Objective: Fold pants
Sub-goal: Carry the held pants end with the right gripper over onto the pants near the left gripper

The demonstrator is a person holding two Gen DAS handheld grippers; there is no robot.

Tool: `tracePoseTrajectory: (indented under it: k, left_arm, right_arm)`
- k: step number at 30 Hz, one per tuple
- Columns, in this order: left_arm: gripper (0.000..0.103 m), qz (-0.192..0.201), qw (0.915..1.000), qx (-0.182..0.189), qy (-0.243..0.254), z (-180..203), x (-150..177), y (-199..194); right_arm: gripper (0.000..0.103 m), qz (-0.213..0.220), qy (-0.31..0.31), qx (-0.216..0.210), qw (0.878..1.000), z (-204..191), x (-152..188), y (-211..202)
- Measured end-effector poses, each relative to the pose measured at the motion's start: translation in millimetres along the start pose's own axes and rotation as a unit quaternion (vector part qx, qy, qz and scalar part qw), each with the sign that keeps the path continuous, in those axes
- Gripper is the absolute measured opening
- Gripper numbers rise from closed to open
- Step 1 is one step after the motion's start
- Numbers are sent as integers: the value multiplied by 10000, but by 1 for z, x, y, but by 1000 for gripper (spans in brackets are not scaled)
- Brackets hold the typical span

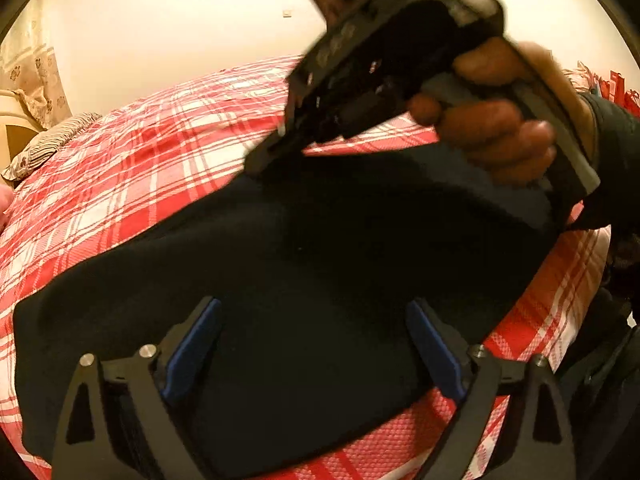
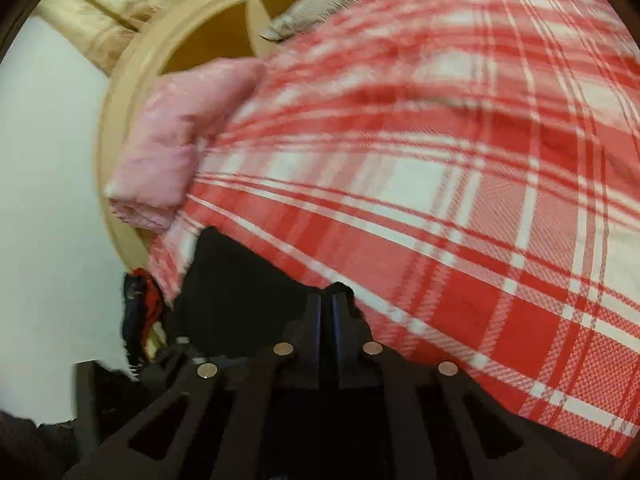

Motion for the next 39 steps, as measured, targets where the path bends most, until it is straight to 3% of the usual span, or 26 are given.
tracePoseTrajectory:
  k: [4,8,13,16,18,26,35,39]
  left_arm:
    - [96,10,10000,-17,-43,2,0,-4]
    - [100,-31,10000,-8,-54,2,-2,1]
    - [102,-84,9999,-22,-87,0,-3,4]
    - [103,-130,9999,-36,-75,0,-5,7]
    - [103,-150,9998,-29,-98,0,-8,11]
    - [103,-237,9996,-98,-150,-2,-11,18]
    - [103,-400,9987,-186,-238,6,-16,23]
    - [103,-490,9980,-283,-291,5,-8,15]
  right_arm:
    - [4,296,-213,293,9989,-9,-9,-13]
    - [4,19,-22,907,9959,26,-6,10]
    - [5,16,95,767,9970,34,-2,14]
    - [19,93,-118,1093,9939,39,1,-7]
    - [33,164,-260,1292,9911,42,6,-24]
    - [34,436,-512,1659,9839,46,53,-100]
    - [34,-109,-1156,2625,9579,58,135,-84]
    - [36,78,-1283,2664,9553,57,148,-90]
Point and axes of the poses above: each gripper's, at about its wrist camera, not at the fingertips, and y roughly the way its jaws point, z to its right, x to its underside, the point moved 10 cm from there along y, roughly the way its jaws point, and after that the axes turned 3 degrees about y, right-handed, at the moved point
